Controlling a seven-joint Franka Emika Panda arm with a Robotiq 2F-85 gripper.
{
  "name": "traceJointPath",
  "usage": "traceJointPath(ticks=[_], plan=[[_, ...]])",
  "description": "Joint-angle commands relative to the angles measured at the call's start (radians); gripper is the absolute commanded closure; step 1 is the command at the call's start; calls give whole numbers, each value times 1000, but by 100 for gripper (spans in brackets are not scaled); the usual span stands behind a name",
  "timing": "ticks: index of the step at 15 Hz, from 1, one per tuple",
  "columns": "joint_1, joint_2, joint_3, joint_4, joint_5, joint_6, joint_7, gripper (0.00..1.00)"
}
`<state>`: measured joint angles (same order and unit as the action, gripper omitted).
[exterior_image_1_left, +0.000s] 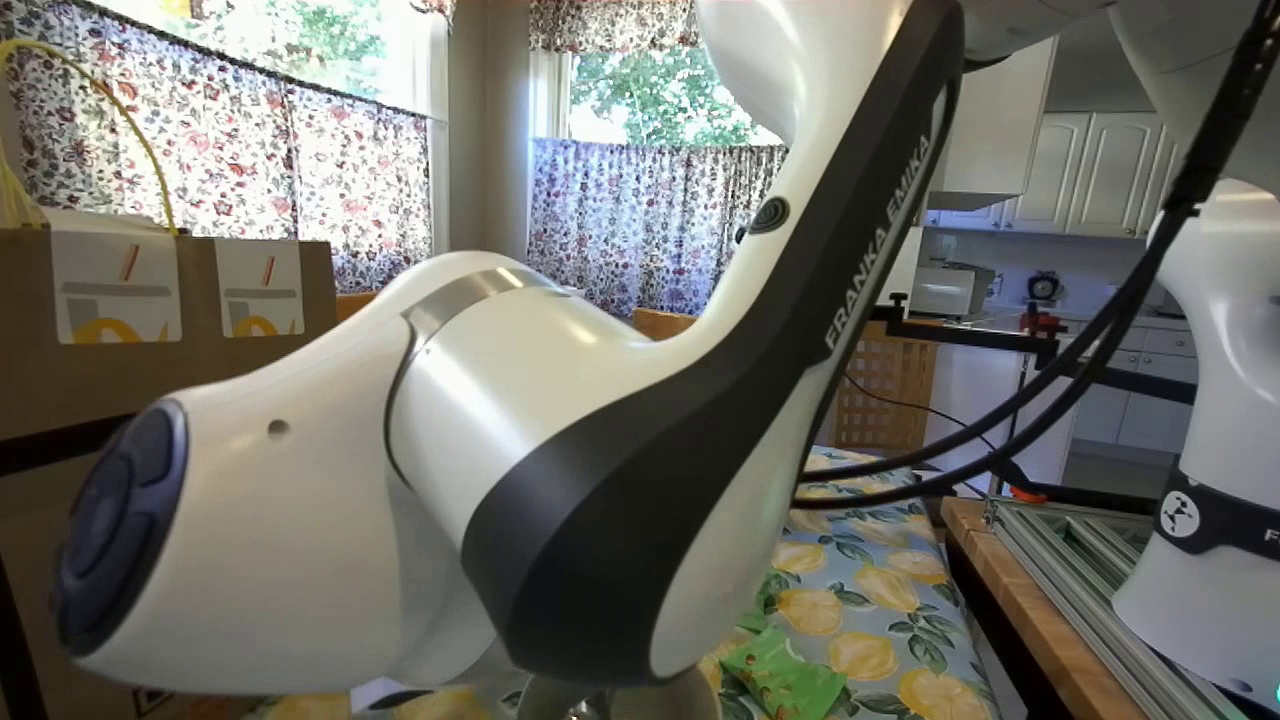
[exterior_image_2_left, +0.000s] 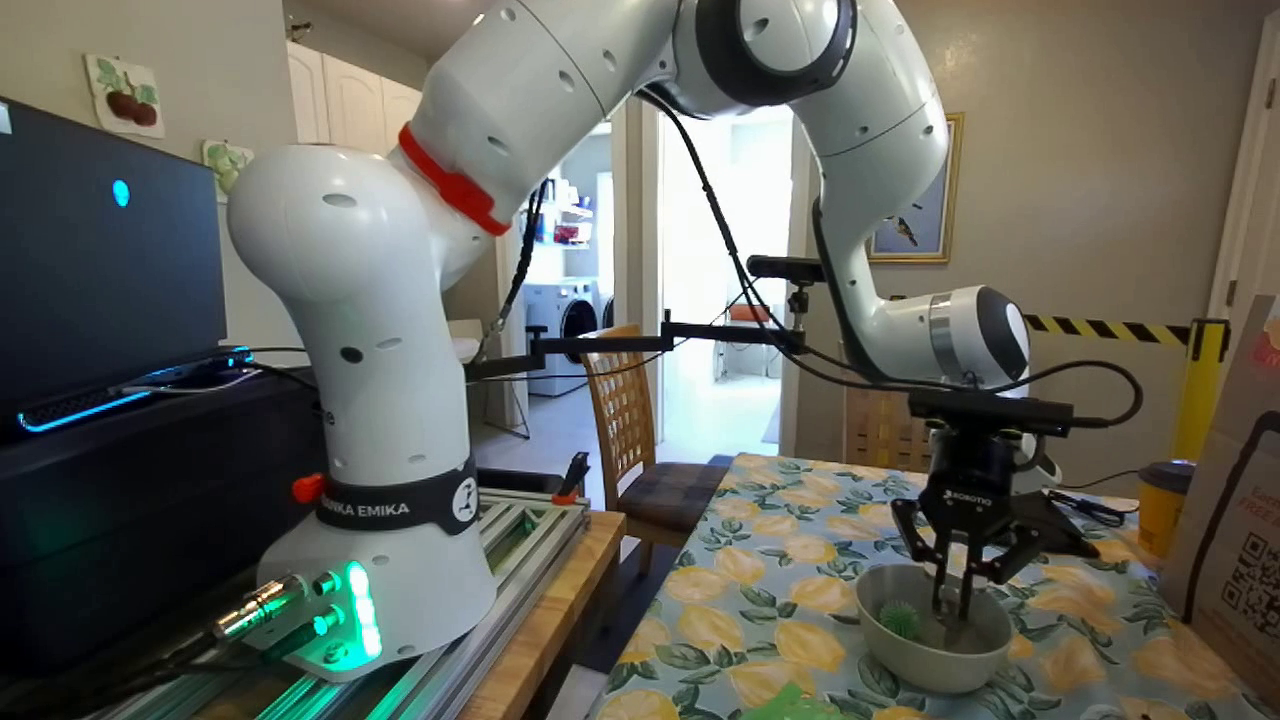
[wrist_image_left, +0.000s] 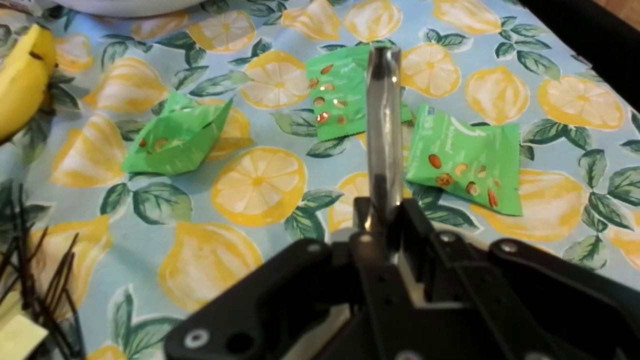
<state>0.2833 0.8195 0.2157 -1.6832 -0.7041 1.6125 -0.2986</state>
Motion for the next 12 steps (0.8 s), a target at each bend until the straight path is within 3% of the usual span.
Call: traceJointPath(ticks=[1, 8, 12], plan=[[-19, -101, 10, -106, 30, 61, 28, 96], [-33, -223, 4, -232, 58, 69, 46, 96], [-82, -324, -7, -339, 121, 168, 112, 96]])
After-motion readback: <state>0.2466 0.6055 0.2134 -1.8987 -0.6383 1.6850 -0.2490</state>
